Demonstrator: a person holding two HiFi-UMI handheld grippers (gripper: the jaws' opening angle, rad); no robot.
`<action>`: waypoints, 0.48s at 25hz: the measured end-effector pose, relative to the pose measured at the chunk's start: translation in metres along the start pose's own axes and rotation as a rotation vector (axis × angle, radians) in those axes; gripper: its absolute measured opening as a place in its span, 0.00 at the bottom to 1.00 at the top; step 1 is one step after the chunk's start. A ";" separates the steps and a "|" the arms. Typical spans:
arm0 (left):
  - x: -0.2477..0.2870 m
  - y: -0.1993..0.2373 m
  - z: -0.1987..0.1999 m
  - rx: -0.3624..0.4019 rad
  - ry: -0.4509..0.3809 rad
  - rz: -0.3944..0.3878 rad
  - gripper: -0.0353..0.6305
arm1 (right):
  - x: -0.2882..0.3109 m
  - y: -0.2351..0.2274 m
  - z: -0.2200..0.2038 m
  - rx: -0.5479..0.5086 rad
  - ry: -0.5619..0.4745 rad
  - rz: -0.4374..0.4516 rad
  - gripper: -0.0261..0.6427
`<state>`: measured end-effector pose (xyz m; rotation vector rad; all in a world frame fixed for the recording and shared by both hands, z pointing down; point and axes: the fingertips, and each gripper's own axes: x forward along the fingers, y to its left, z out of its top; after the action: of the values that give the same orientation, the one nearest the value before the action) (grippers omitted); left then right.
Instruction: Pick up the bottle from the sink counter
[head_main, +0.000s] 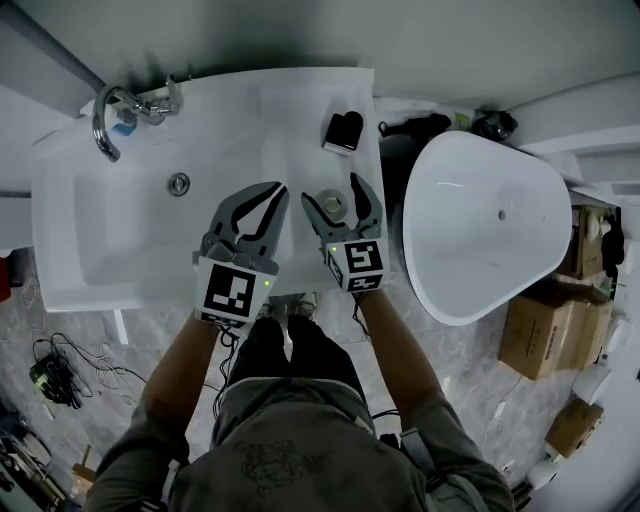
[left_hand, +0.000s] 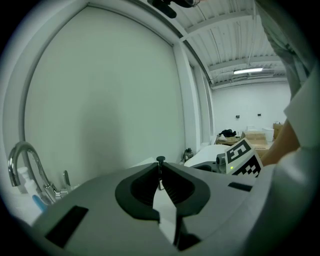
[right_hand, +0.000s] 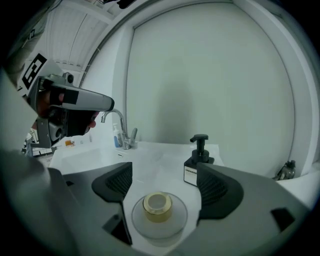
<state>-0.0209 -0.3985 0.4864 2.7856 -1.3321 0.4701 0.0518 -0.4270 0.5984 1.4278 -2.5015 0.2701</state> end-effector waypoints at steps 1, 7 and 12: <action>0.002 -0.001 -0.005 -0.006 0.004 -0.006 0.10 | 0.002 0.000 -0.005 0.012 0.006 -0.001 0.57; 0.010 -0.004 -0.029 -0.045 0.033 -0.019 0.10 | 0.015 0.006 -0.036 0.050 0.044 0.027 0.58; 0.013 -0.001 -0.042 -0.041 0.053 -0.008 0.10 | 0.024 0.007 -0.059 0.033 0.131 0.032 0.58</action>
<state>-0.0229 -0.4017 0.5299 2.7247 -1.3046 0.5062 0.0416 -0.4263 0.6615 1.3378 -2.4263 0.3992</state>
